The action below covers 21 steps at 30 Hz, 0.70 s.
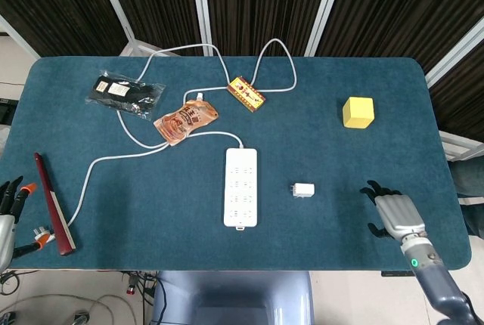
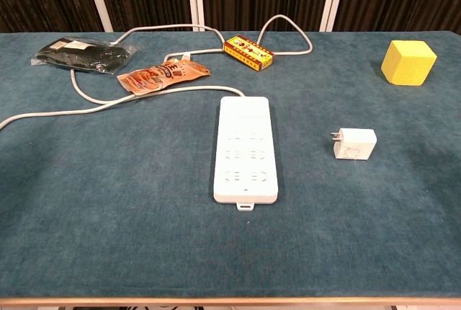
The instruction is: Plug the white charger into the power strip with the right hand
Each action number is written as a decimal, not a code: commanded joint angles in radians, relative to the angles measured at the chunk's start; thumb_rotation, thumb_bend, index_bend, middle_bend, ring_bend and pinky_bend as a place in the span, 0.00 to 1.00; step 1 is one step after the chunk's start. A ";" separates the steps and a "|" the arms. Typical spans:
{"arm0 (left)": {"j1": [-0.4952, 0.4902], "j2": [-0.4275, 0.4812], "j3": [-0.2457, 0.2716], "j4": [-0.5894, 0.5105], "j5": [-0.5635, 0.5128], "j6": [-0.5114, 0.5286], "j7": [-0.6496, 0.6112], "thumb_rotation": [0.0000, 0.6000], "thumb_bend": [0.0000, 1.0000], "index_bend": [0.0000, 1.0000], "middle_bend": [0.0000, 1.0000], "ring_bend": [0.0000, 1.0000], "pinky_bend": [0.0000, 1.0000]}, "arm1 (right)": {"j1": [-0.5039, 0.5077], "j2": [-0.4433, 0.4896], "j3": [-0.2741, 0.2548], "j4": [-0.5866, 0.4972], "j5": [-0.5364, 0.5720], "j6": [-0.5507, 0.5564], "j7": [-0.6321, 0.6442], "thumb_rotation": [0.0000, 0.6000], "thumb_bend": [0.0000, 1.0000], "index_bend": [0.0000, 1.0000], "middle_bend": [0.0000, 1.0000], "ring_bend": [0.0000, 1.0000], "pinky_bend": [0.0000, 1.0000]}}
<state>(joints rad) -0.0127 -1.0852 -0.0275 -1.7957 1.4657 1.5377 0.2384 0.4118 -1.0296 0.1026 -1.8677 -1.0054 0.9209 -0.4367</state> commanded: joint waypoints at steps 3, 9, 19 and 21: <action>0.000 -0.004 0.003 -0.001 0.004 0.000 0.010 1.00 0.10 0.15 0.00 0.00 0.00 | 0.203 0.006 0.013 -0.071 0.336 -0.066 -0.222 1.00 0.40 0.21 0.11 0.21 0.26; -0.002 -0.007 0.002 0.000 0.001 -0.003 0.017 1.00 0.10 0.15 0.00 0.00 0.00 | 0.351 -0.044 -0.009 -0.090 0.579 -0.014 -0.350 1.00 0.40 0.21 0.22 0.23 0.26; -0.002 -0.007 0.001 0.000 -0.003 -0.004 0.019 1.00 0.10 0.15 0.00 0.00 0.00 | 0.426 -0.093 -0.034 -0.089 0.668 0.046 -0.380 1.00 0.40 0.21 0.32 0.30 0.28; -0.002 -0.007 0.001 0.000 -0.003 -0.004 0.018 1.00 0.10 0.15 0.00 0.00 0.00 | 0.436 -0.100 -0.038 -0.090 0.676 0.054 -0.378 1.00 0.40 0.21 0.32 0.30 0.28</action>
<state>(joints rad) -0.0147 -1.0917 -0.0261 -1.7959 1.4628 1.5341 0.2566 0.8455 -1.1273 0.0665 -1.9574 -0.3310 0.9732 -0.8149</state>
